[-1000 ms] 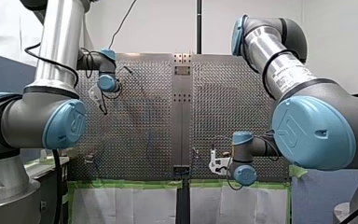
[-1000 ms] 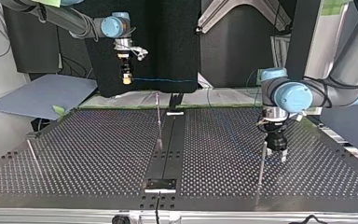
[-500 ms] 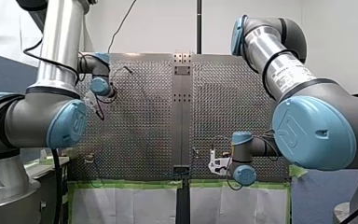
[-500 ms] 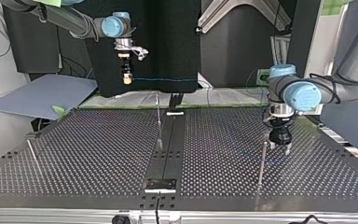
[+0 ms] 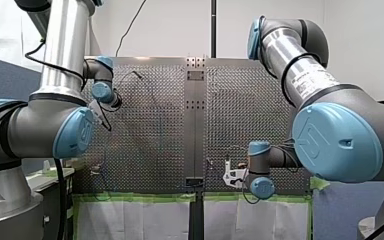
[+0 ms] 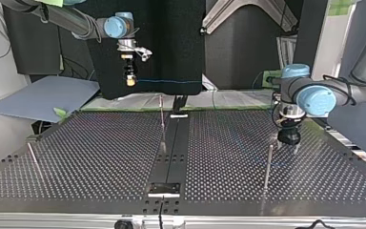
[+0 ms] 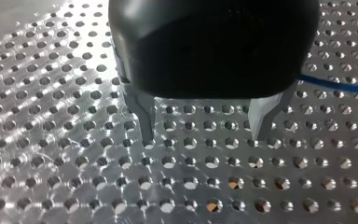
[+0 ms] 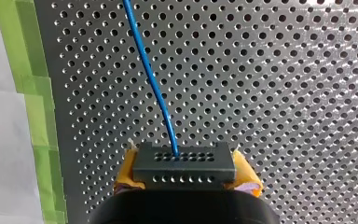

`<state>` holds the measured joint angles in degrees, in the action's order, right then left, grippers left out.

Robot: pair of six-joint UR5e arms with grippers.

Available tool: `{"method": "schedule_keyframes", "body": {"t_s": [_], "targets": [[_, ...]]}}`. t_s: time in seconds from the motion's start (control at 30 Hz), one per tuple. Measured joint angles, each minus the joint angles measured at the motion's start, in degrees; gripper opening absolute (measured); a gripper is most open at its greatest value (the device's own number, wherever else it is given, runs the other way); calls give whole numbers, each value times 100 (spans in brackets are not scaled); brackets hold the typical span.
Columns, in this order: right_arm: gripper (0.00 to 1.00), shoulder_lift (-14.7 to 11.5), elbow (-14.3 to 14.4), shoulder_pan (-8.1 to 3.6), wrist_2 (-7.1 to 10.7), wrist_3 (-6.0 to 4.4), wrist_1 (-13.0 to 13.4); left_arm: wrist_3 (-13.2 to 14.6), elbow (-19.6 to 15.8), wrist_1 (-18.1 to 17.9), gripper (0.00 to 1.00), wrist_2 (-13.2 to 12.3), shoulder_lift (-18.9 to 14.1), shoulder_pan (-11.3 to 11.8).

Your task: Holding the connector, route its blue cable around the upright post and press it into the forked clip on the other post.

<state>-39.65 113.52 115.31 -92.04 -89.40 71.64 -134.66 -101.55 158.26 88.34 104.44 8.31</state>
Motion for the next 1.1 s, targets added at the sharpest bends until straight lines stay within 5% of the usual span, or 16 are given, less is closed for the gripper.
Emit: {"method": "schedule_keyframes", "body": {"t_s": [0.33,1.1], "targets": [[0,0,-1,13,1,-2,16,-347,-1,449,100,47,4,30],[0,2,-3,20,18,-24,52,202,6,1537,100,58,273,17]]}}
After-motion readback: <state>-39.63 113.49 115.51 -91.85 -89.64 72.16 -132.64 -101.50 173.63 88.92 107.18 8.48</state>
